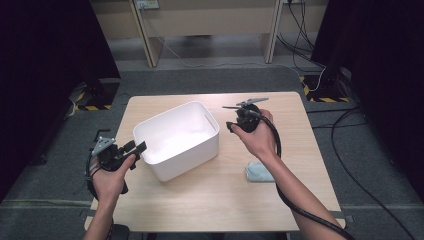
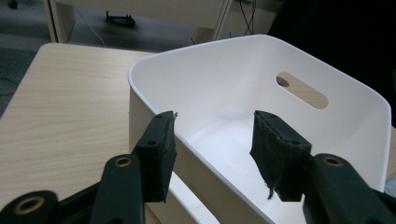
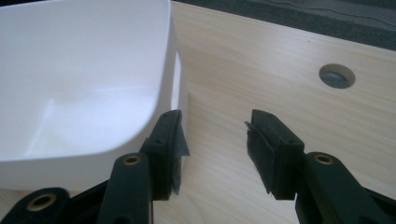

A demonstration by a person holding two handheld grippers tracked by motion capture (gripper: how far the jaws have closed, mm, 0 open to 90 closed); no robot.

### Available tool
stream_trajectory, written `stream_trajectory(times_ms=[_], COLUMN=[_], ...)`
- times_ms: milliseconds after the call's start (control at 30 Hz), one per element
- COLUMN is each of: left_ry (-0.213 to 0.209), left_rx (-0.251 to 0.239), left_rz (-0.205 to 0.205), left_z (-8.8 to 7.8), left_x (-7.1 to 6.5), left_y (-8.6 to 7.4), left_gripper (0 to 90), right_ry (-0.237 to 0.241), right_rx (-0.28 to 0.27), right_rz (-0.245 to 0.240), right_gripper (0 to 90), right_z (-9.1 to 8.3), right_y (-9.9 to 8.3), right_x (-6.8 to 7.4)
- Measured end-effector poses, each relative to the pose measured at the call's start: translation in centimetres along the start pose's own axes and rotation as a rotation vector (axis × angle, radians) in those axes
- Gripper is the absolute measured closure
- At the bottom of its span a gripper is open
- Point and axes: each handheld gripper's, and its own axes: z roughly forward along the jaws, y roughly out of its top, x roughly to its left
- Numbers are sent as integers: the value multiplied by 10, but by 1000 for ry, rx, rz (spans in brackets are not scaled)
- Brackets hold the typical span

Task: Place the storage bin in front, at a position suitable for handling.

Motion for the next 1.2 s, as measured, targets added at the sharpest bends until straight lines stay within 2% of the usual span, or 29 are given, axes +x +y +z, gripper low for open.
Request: stream_trajectory(times_ms=[167,267,400,500,800,967,1200], left_ry=[49,61,69,62,38,24,2], left_rx=[33,51,60,63,106,121,135], left_rz=[43,44,49,43,92,126,178], left_z=[6,9,13,18,45,63,81], left_x=[0,1,0,-2,-13,-21,-30], left_y=[0,0,3,5,20,28,35], left_gripper=[562,602,608,620,680,716,766], right_ry=[16,17,22,18,-7,-29,-42], right_rx=[10,18,27,26,24,21,22], right_rz=[-9,-21,-25,-32,-28,-8,12], right_gripper=[547,548,548,548,549,561,567], right_z=[10,13,16,15,2,-7,-13], right_y=[8,10,12,12,7,1,-6], right_x=[9,13,17,17,6,-4,-14])
